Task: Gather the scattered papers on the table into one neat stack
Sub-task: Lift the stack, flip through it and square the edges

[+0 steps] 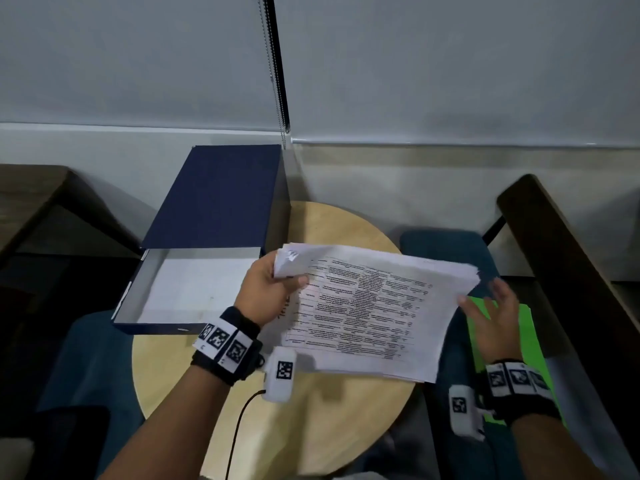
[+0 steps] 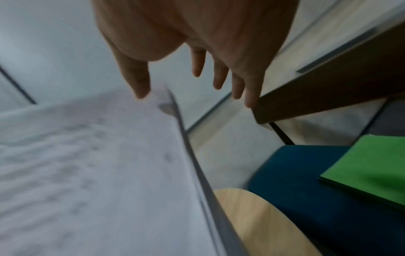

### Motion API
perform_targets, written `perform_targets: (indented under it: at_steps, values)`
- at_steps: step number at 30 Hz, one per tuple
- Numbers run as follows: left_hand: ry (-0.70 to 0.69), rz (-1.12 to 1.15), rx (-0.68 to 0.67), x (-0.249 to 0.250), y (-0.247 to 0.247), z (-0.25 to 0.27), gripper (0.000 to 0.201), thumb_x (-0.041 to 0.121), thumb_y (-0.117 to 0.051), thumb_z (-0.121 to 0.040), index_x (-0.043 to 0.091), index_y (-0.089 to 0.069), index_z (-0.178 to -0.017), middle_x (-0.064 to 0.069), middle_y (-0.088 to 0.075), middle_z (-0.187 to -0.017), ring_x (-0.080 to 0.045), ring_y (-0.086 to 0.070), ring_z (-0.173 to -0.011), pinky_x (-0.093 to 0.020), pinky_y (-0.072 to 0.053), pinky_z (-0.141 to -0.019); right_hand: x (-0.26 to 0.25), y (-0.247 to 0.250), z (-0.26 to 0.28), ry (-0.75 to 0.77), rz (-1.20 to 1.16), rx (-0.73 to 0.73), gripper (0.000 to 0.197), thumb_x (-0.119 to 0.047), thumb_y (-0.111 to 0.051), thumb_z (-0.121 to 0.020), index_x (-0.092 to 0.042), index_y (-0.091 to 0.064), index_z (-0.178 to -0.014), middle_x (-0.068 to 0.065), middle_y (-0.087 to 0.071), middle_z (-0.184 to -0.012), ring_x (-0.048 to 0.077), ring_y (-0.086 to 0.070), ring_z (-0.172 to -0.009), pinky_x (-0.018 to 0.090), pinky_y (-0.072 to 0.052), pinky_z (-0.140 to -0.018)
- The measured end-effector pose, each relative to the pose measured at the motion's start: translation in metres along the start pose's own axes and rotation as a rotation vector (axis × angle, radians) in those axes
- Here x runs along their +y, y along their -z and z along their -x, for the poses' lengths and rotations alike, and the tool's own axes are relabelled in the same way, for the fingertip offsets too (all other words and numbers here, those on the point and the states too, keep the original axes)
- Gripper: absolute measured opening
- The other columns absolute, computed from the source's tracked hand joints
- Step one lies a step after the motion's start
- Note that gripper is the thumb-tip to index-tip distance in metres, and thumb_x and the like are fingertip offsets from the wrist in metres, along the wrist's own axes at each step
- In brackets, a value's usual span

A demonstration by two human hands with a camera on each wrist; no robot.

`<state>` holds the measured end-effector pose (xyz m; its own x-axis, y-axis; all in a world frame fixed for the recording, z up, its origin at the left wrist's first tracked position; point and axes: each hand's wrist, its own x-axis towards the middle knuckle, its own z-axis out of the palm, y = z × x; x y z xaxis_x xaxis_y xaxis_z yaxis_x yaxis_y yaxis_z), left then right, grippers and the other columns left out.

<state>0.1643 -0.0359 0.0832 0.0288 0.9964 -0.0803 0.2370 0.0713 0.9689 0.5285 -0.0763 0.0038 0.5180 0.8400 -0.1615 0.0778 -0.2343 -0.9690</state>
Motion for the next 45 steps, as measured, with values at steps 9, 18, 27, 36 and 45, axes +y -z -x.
perform_targets:
  at_steps: [9,18,27,36,45]
  values:
    - [0.033,0.140,-0.046,-0.021,-0.015,-0.005,0.035,0.003,-0.061,-0.092,0.015,-0.059,-0.126,-0.006,-0.072,-0.118,-0.025,-0.068,-0.110,-0.045,-0.052,-0.097,-0.005,-0.009,-0.002,-0.152,-0.343,-0.323,0.040,0.010,-0.048,-0.089,-0.008,-0.054,-0.125,0.009,-0.072,-0.106,0.031,-0.069,-0.097,0.043,-0.058,-0.078]
    - [0.085,-0.201,0.153,-0.093,-0.048,0.038,0.014,0.005,-0.056,-0.095,0.018,-0.054,-0.100,0.008,-0.064,-0.088,-0.003,-0.059,-0.077,-0.018,-0.042,-0.064,0.047,-0.040,0.033,-0.048,0.192,-0.256,0.035,0.000,-0.060,-0.086,-0.018,-0.055,-0.116,-0.002,-0.065,-0.105,0.024,-0.061,-0.105,0.033,-0.050,-0.083]
    - [0.229,-0.276,0.112,-0.130,-0.037,0.033,0.020,0.012,-0.057,-0.094,0.023,-0.064,-0.110,0.002,-0.070,-0.101,-0.019,-0.064,-0.093,-0.024,-0.046,-0.079,0.053,-0.038,0.032,0.050,0.295,-0.198,0.014,-0.012,-0.061,-0.087,-0.014,-0.063,-0.100,-0.002,-0.064,-0.088,0.025,-0.062,-0.088,0.020,-0.041,-0.063]
    - [0.208,0.111,0.170,-0.121,-0.037,0.028,0.046,0.057,-0.076,-0.065,0.032,-0.066,-0.101,0.003,-0.070,-0.102,-0.017,-0.067,-0.092,-0.033,-0.056,-0.080,0.047,-0.037,0.037,-0.003,0.001,-0.131,0.042,-0.011,-0.078,-0.079,-0.017,-0.056,-0.114,-0.005,-0.062,-0.101,0.014,-0.063,-0.087,0.030,-0.055,-0.072]
    - [0.273,0.006,0.336,-0.105,-0.047,0.021,0.022,0.046,-0.065,-0.088,0.025,-0.067,-0.085,0.004,-0.069,-0.084,-0.016,-0.061,-0.074,-0.021,-0.045,-0.060,0.041,-0.052,0.037,-0.075,0.014,0.046,0.022,-0.039,-0.067,-0.086,-0.018,-0.063,-0.092,-0.001,-0.065,-0.089,0.019,-0.062,-0.077,0.029,-0.050,-0.062]
